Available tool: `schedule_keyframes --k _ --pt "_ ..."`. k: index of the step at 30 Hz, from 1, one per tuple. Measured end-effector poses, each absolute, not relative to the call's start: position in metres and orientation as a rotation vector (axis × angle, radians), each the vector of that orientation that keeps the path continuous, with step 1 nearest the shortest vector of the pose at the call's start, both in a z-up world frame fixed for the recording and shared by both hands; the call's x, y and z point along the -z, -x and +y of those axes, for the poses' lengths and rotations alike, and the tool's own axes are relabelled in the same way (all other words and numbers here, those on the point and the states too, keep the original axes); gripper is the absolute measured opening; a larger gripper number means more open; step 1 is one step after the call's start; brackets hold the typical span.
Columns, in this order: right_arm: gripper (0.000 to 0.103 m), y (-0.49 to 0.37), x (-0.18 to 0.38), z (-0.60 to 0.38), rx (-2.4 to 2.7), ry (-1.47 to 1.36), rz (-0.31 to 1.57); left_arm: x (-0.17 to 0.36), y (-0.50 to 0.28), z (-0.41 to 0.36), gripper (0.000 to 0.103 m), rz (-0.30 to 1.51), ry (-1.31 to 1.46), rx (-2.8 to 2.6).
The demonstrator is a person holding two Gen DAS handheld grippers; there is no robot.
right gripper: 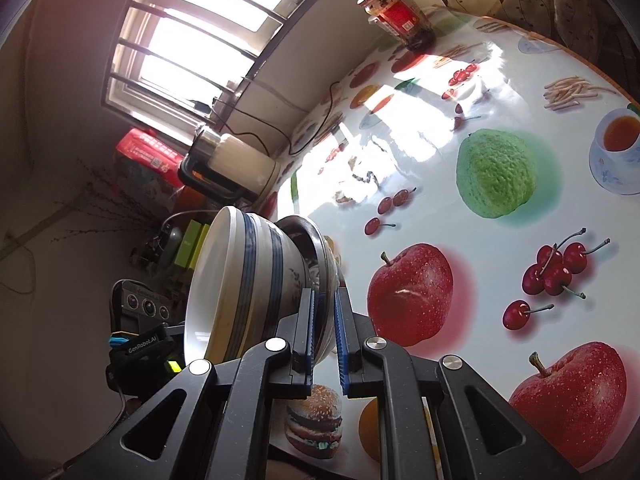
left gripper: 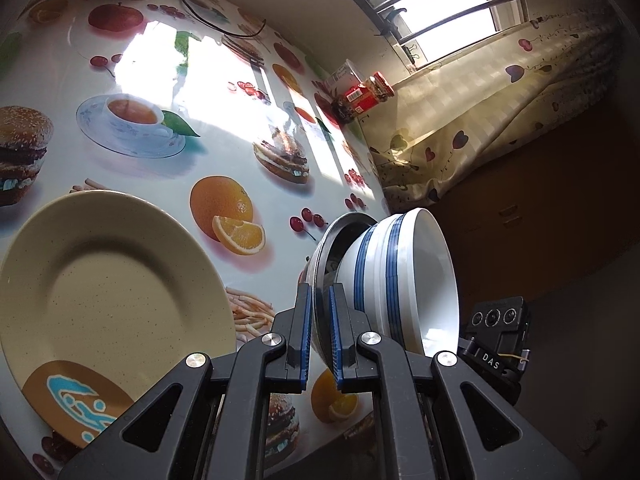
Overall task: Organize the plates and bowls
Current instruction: 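Lower the bowl stack onto the cream plate stack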
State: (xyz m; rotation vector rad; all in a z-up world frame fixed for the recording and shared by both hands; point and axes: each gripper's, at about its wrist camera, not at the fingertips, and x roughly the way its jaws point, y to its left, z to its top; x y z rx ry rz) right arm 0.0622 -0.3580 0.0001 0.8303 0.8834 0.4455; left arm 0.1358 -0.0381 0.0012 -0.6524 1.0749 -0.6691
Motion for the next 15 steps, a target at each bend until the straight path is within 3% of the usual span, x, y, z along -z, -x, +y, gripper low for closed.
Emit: schedule_keyframes --k 15 --pt "0.01 -0.078 -0.003 -0.324 -0.5 -0.786 0.923 -0.003 -0.127 -0.005 0.008 1.046 0.68 0.609"
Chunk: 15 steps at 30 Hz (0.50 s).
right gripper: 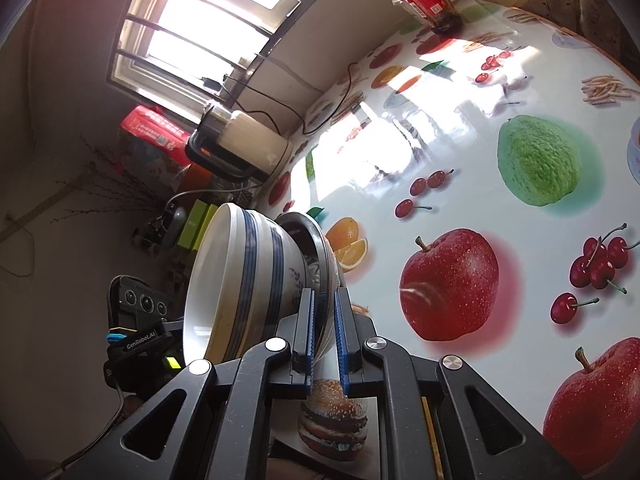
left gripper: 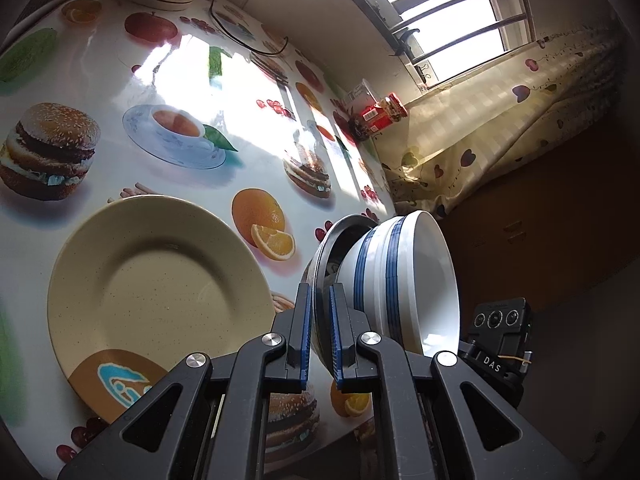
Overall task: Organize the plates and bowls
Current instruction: 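Lower the bowl stack onto the cream plate stack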
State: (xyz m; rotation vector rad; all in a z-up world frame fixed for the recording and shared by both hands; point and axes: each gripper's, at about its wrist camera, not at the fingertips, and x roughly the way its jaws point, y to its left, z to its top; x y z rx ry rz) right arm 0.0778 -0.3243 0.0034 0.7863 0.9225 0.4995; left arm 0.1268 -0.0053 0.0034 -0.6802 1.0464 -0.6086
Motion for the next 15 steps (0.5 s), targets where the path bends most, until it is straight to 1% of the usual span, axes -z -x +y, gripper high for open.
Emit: schedule_keyframes --k 15 --pt "0.01 -0.091 0.001 -0.288 -0.563 -0.756 0.969 0.001 -0.116 0.029 0.008 1.024 0.711 0.537"
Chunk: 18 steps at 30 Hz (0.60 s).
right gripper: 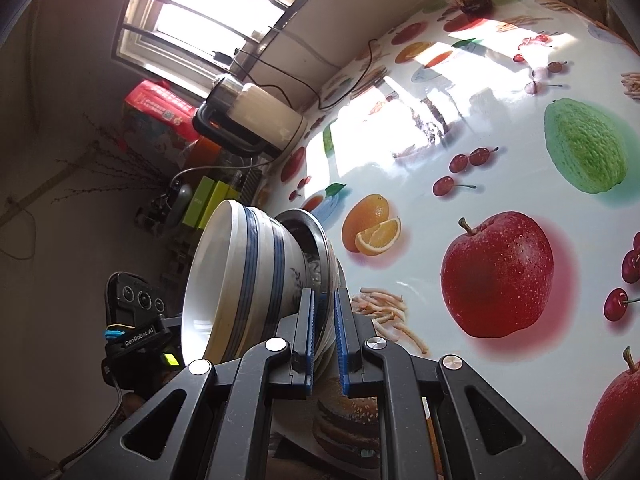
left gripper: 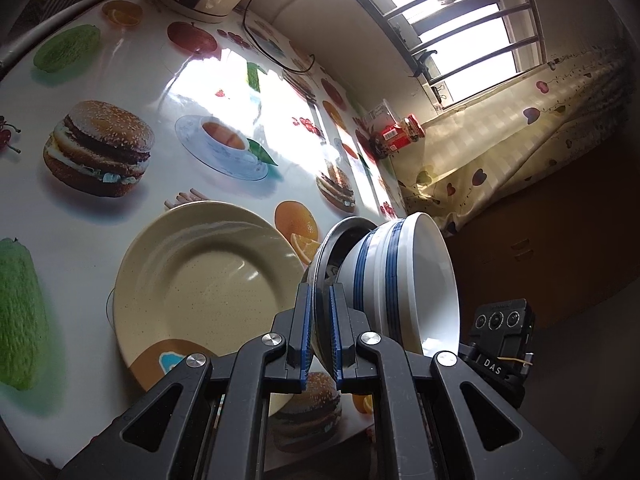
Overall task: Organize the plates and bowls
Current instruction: 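Lower the bowl stack onto the cream plate stack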
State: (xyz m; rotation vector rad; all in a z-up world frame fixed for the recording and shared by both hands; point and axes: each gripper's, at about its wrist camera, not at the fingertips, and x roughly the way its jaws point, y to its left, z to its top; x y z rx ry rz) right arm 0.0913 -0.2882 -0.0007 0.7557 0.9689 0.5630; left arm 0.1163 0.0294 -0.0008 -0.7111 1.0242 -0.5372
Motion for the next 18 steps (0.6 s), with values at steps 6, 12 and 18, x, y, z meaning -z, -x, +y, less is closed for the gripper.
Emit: schedule_keyframes --k 6,12,18 --pt "0.01 -0.098 0.0 -0.276 -0.585 -0.738 0.984 0.003 -0.112 0.042 0.008 1.016 0.727 0.513" --pt "0.01 -0.104 0.0 -0.263 -0.606 -0.723 0.997 0.007 -0.11 0.054 0.008 1.016 0.737 0.489" --pt "0.01 -0.11 0.003 -0.249 -0.623 -0.708 1.014 0.01 -0.107 0.064 0.008 1.012 0.744 0.468"
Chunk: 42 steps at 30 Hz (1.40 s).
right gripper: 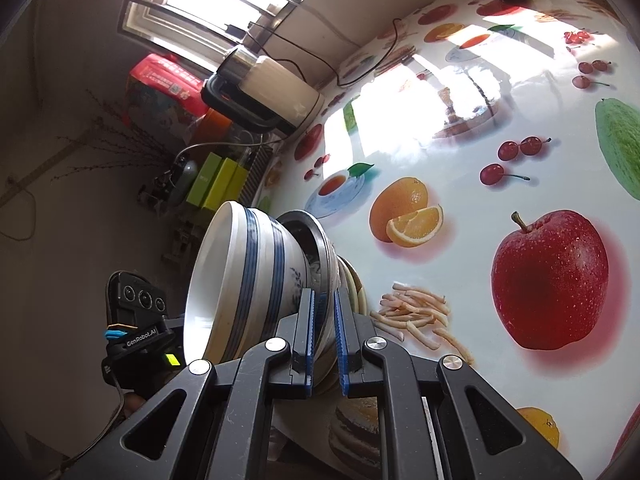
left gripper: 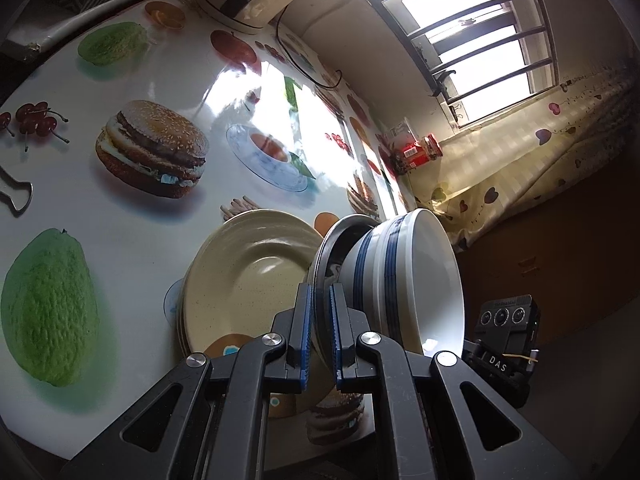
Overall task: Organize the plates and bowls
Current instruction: 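Lower the bowl stack onto the cream plate stack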
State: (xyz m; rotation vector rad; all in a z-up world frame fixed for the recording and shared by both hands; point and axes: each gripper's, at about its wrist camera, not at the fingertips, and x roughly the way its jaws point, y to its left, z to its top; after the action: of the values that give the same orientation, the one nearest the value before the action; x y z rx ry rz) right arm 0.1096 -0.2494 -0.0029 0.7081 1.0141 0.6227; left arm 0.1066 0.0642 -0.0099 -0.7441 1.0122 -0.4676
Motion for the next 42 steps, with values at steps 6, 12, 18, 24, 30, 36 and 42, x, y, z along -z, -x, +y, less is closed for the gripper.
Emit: schedule_keyframes --k 6,12,18,24,30,36,42 --pt "0.01 -0.113 0.004 -0.236 -0.642 -0.695 1.025 0.016 -0.103 0.076 0.008 1.014 0.756 0.44" --pt "0.01 -0.115 0.005 -0.229 -0.645 -0.685 1.036 0.019 -0.103 0.081 0.008 1.015 0.766 0.427" --pt "0.01 -0.119 0.005 -0.22 -0.657 -0.676 1.044 0.018 -0.098 0.091 0.008 1.0 0.777 0.412" --pt "0.01 -0.122 0.009 -0.21 -0.672 -0.668 1.059 0.02 -0.095 0.098 0.008 1.005 0.779 0.388" --pt "0.01 -0.123 0.009 -0.204 -0.675 -0.655 1.065 0.022 -0.093 0.103 0.008 1.003 0.785 0.385" --pt "0.01 -0.123 0.011 -0.204 -0.667 -0.654 1.064 0.022 -0.093 0.101 0.008 0.997 0.787 0.391" --pt "0.011 -0.122 0.01 -0.203 -0.662 -0.639 1.06 0.023 -0.093 0.102 0.008 0.993 0.801 0.396"
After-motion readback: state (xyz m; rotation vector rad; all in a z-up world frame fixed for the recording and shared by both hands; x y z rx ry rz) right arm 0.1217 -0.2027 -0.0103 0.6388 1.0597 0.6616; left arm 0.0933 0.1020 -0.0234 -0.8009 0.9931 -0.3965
